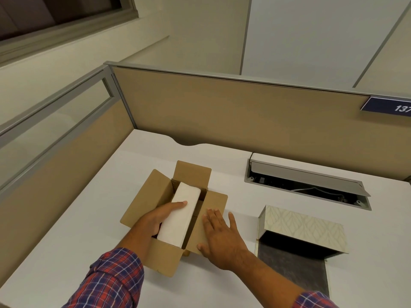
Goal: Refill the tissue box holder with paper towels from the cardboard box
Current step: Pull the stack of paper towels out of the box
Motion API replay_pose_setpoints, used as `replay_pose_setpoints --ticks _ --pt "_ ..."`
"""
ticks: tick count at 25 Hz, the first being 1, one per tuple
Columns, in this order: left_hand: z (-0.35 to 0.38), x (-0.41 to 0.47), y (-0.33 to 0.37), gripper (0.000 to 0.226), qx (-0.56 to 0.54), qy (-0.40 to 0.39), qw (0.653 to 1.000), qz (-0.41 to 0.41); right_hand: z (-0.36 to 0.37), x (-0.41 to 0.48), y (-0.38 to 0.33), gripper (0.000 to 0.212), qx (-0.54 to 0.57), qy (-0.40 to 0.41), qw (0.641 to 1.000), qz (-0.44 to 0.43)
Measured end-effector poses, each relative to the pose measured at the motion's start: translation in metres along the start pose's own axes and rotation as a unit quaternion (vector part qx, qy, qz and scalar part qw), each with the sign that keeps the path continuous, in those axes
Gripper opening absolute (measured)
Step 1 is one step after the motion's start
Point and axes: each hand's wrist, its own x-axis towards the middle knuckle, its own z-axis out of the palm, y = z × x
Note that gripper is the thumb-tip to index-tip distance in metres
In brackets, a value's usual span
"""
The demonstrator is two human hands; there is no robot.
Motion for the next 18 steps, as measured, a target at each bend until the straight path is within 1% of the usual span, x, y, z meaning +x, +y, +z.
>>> replay_pose_setpoints --ticks 6,9,12,13,15,16,18 --pt "-0.009 -0.012 0.008 0.08 -0.023 -0.021 0.999 0.02 -0.01 -0.002 -0.005 0.087 0.002 0.005 1.0 -0.001" --pt "-0.019 -0.032 0.02 0.08 -0.053 -0.027 0.997 0.058 -0.02 -0.002 -0.009 0.088 0.024 0.014 1.0 0.001" --pt "-0.03 -0.067 0.025 0.076 -0.104 -0.003 0.988 0.113 -0.04 -0.011 -0.016 0.09 0.07 0.041 0.997 -0.005" --pt "-0.033 -0.074 0.025 0.074 -0.126 0.002 0.982 0.143 -0.046 -0.013 -0.018 0.092 0.095 0.048 0.994 -0.009" --pt "-0.032 -0.085 0.02 0.064 -0.199 -0.021 0.959 0.199 -0.057 -0.02 -0.02 0.099 0.181 0.049 0.982 -0.003" --pt "-0.028 -0.092 0.018 0.059 -0.235 -0.037 0.947 0.216 -0.064 -0.026 -0.022 0.104 0.253 0.037 0.967 0.007" --pt "-0.013 -0.107 0.015 0.054 -0.296 -0.061 0.924 0.234 -0.074 -0.039 -0.026 0.118 0.416 0.003 0.909 0.013"
